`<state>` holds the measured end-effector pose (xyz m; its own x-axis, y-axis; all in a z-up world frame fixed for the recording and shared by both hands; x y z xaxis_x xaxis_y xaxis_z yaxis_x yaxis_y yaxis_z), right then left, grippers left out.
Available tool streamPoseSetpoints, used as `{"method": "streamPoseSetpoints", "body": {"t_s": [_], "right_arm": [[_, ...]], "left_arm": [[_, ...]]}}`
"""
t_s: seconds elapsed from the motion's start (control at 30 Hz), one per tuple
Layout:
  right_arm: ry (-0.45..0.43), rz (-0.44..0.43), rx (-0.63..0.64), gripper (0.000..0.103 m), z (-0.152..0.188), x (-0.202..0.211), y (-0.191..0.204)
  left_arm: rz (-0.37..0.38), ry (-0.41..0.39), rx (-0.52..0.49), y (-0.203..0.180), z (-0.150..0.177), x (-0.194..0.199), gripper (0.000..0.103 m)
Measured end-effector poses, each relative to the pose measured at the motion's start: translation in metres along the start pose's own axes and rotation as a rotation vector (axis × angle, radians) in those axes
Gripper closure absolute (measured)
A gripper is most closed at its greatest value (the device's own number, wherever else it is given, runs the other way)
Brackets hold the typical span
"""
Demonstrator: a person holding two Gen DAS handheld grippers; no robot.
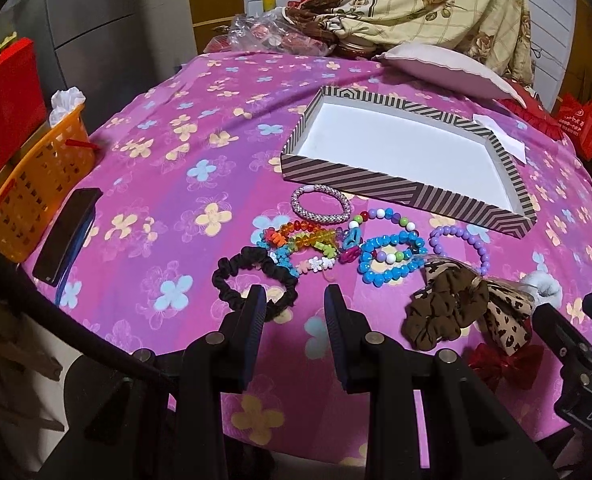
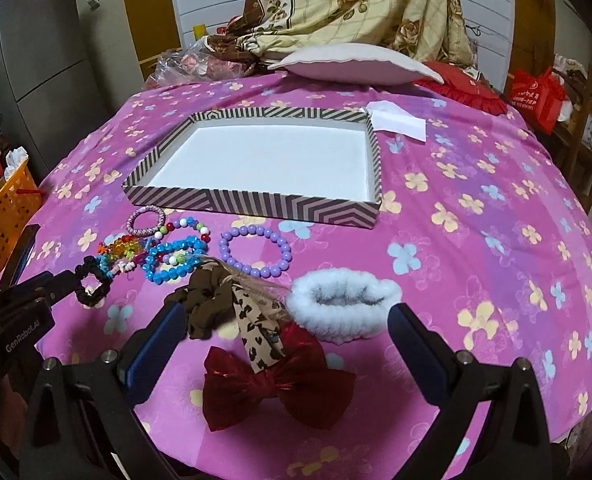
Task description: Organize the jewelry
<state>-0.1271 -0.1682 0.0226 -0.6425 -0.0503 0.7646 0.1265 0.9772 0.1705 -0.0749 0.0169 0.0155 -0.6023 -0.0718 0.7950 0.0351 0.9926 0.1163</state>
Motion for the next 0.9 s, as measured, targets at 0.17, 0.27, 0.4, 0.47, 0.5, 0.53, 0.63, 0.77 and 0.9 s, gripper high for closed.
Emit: {"method": "streamPoseSetpoints", "body": {"t_s": [0.17,0.27,0.4,0.47,0.5,0.53,0.63,0.77,0.9], "right_arm": [[0.001,-0.007,0.001,0.001,0.002,-0.0006,0.0023],[0.008,-0.013,-0.009,0.001,0.0024,-0.0015,0.0017],[0.019,-0.004,-0.005,0.001,0.0041,-0.0041,0.0018],[0.025,-0.006,-0.01,0.001,0.0047,-0.0056,0.0016],[0.029,-0.006,-0.01,0.001,0.0051,-0.0062,0.0017],[0.029,-0.005,-0.007,0.001,0.0057,-0.0063,0.0023],[0.026,0.003,-0.003,0.001,0.0059,-0.0055,0.0033],[0.029,0.011,0.0,0.001,0.0062,-0.0056,0.0031],[0.038,0.009,-0.007,0.001,0.0069,-0.0059,0.0009]], "left_arm": [[0.002,0.006,0.006,0.0002,0.0016,-0.0008,0.054],[0.003,0.011,0.008,0.0,0.0027,-0.0016,0.054],[0.004,0.013,0.005,-0.0005,0.0039,-0.0022,0.054],[0.005,0.014,0.003,-0.0014,0.0051,-0.0027,0.054],[0.005,0.016,0.002,-0.002,0.0053,-0.0032,0.054],[0.006,0.017,0.001,-0.0023,0.0056,-0.0033,0.054],[0.006,0.021,-0.001,-0.0028,0.0066,-0.0041,0.054],[0.01,0.029,0.002,-0.0032,0.0074,-0.0047,0.054],[0.014,0.038,0.003,-0.0038,0.0078,-0.0062,0.054]]}}
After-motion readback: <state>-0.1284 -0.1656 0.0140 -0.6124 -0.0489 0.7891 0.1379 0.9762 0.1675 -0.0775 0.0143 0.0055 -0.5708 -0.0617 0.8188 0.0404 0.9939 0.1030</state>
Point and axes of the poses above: each gripper's, at about its wrist camera, not at the fingertips, and x roughly against the way its jaws point, y to its left, z to its underside, the point moved 1 cm from there along -x, roughly the way its jaws point, and after that the axes turned 8 degrees about -z, right-handed, at the moved point
